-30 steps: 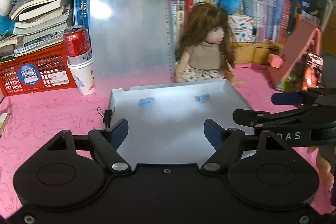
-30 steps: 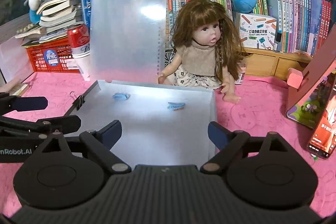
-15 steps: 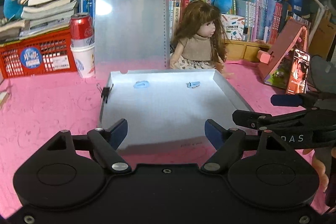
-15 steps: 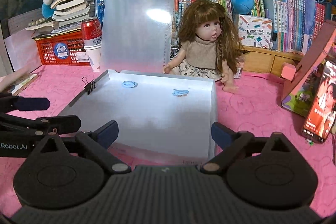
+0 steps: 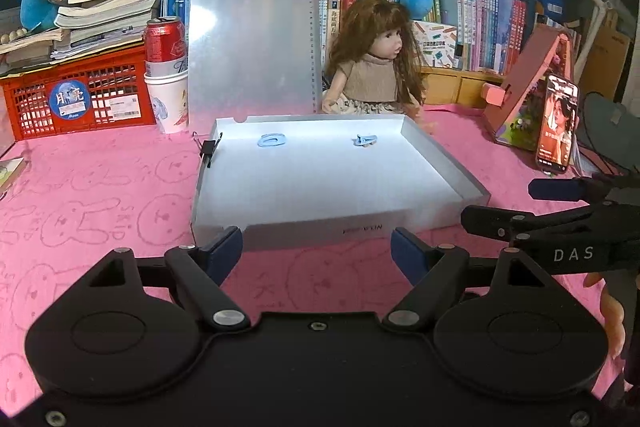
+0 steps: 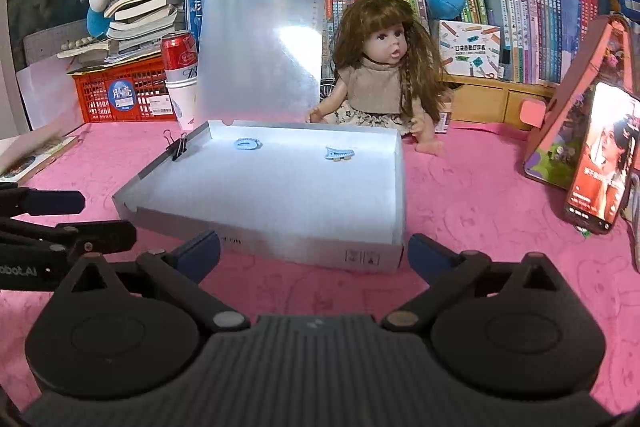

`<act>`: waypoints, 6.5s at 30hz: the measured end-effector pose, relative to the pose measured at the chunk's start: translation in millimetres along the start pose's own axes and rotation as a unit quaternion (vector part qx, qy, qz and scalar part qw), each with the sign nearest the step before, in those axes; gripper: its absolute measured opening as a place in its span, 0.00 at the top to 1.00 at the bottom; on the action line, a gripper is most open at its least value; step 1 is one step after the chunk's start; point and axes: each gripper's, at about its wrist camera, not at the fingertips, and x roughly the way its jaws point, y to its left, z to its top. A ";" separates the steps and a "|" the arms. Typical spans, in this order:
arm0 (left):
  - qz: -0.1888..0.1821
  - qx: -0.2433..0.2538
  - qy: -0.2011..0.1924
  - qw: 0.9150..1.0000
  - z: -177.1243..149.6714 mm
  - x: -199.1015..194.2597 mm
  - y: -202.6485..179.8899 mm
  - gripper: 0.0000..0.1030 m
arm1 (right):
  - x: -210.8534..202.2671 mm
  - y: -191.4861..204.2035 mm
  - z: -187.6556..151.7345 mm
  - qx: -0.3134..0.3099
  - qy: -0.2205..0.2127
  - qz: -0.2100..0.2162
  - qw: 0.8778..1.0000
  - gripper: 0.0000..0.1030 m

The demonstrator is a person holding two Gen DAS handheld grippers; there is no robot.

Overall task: Organize rigid objects
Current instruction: 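Withdraw both tools from the box back toward the remaining items, then grasp the orange stick with the left tool while the right tool grasps the clear plastic dome, then carry the orange stick and clear dome into the white box with both tools, then open both tools to release the stick and dome inside the box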

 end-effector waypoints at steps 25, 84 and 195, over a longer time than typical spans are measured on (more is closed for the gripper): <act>-0.001 0.026 -0.013 1.000 -84.2 -49.7 -15.5 0.20 | -39.6 -1.4 -69.6 -0.008 -0.022 0.016 1.000 0.12; -0.062 0.060 -0.003 0.996 -80.5 -57.6 -27.7 0.59 | -43.7 13.2 -77.4 -0.017 -0.013 0.027 0.999 0.68; 0.105 -0.050 0.101 0.988 92.6 253.0 37.0 0.58 | 221.1 -36.9 81.5 0.099 0.098 -0.032 0.990 0.65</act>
